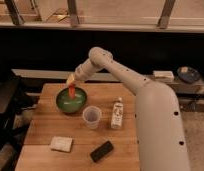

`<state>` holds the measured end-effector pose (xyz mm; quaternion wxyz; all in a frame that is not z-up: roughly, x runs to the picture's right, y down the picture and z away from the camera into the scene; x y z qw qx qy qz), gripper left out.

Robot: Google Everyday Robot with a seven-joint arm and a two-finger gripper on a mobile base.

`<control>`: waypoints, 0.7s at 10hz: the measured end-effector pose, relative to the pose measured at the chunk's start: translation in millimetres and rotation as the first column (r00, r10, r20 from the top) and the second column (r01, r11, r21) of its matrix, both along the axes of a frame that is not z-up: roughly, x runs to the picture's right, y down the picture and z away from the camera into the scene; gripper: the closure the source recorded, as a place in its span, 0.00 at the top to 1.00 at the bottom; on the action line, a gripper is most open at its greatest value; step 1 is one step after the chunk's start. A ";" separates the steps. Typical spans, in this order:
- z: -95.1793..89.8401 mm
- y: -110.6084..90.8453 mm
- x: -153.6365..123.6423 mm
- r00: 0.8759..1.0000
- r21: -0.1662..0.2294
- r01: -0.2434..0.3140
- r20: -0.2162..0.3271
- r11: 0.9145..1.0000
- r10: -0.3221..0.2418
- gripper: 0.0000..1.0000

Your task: Place the pepper in the ceramic bowl

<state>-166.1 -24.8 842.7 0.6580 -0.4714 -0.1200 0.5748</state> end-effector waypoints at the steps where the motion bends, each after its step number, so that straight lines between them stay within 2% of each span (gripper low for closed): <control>1: 1.3 4.4 -5.3 1.000 -0.010 0.006 0.013 1.000 -0.005 0.66; 7: 1.8 8.1 -7.0 1.000 -0.021 0.007 0.024 1.000 -0.007 0.66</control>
